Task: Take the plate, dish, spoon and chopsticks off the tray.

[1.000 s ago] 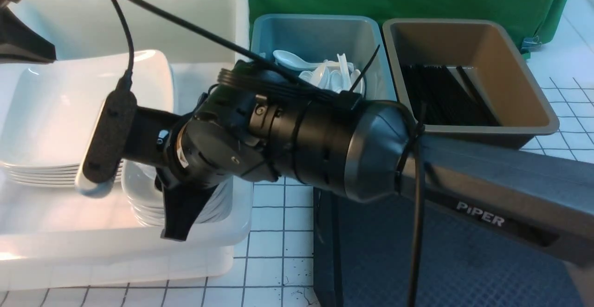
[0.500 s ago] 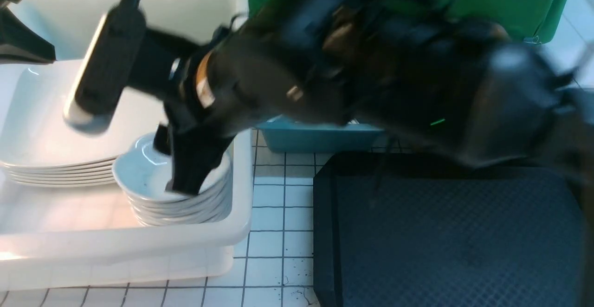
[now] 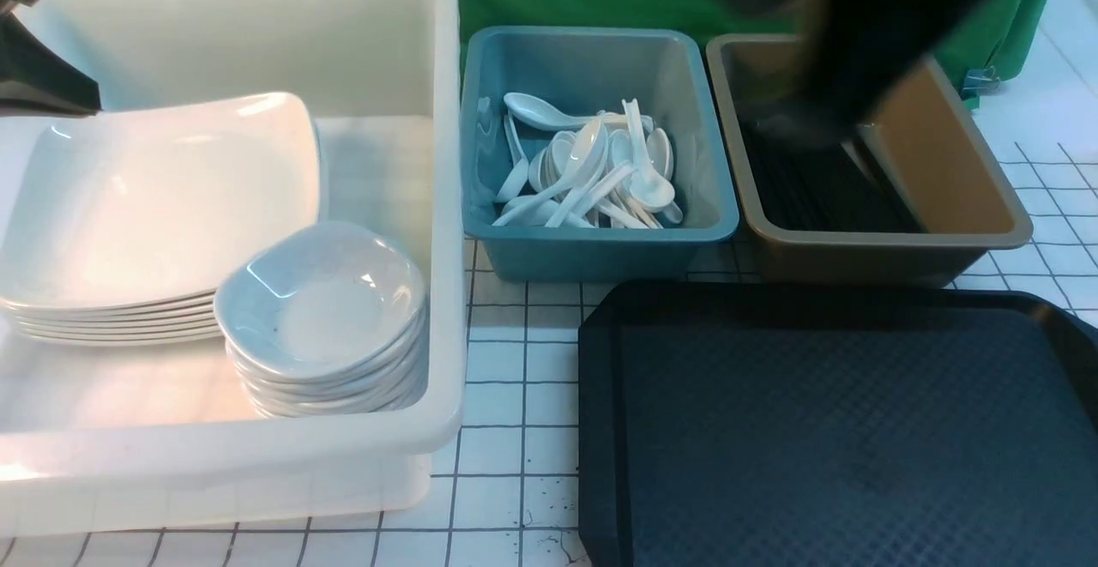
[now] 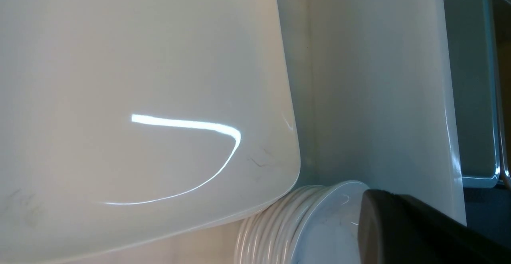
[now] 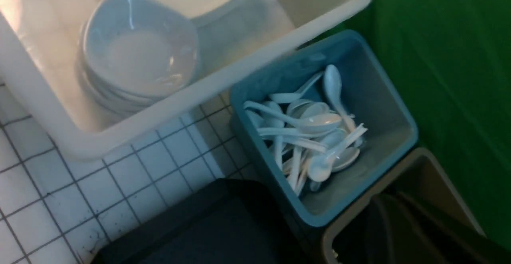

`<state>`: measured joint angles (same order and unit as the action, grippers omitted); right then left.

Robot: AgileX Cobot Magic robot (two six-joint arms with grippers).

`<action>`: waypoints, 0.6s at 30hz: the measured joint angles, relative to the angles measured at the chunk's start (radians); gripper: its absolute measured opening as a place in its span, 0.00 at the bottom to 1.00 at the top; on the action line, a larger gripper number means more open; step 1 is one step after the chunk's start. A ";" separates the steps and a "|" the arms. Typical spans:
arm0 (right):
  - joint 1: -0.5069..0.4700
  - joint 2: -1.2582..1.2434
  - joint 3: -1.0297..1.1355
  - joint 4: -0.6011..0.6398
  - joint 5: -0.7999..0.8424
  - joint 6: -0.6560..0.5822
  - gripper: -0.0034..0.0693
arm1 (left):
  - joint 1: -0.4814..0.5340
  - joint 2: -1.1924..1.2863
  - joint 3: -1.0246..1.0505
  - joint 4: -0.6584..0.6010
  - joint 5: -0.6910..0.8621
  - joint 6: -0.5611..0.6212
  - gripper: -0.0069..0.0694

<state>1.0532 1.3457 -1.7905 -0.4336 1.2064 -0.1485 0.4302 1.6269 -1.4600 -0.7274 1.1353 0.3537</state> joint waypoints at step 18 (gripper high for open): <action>0.000 -0.701 0.681 -0.014 -0.237 0.370 0.05 | -0.102 0.000 0.000 0.039 -0.029 -0.005 0.12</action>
<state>1.0532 0.6450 -1.1093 -0.4475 0.9693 0.2219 0.3279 1.6269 -1.4600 -0.6885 1.1066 0.3484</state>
